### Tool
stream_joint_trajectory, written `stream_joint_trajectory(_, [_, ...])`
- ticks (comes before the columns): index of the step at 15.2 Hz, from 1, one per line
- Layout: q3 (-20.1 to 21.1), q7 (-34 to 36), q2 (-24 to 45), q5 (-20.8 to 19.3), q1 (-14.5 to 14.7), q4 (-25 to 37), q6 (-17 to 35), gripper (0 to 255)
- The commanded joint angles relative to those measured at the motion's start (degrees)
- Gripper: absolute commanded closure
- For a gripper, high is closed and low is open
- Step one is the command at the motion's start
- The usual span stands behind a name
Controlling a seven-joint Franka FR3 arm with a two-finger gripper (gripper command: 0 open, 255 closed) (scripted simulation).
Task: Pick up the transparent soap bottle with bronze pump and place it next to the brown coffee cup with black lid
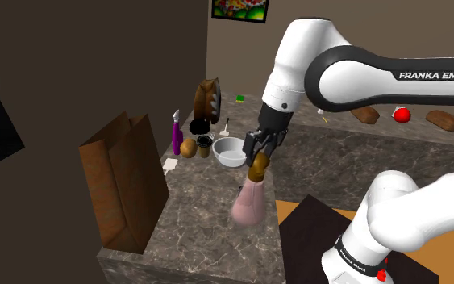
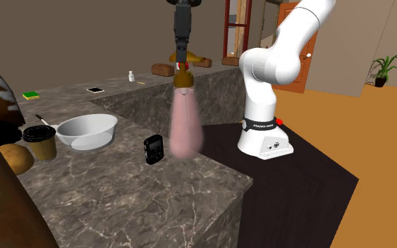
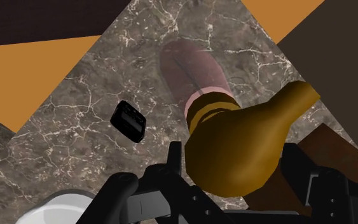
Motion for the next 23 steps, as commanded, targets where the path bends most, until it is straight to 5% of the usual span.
stream_joint_trajectory(1, [-0.21, 0.16, 0.01, -0.23, -0.09, 1.51, -1.48, 255])
stream_joint_trajectory(23, [-2.11, 1.74, 4.16, -2.46, -1.21, 21.24, -17.04, 255])
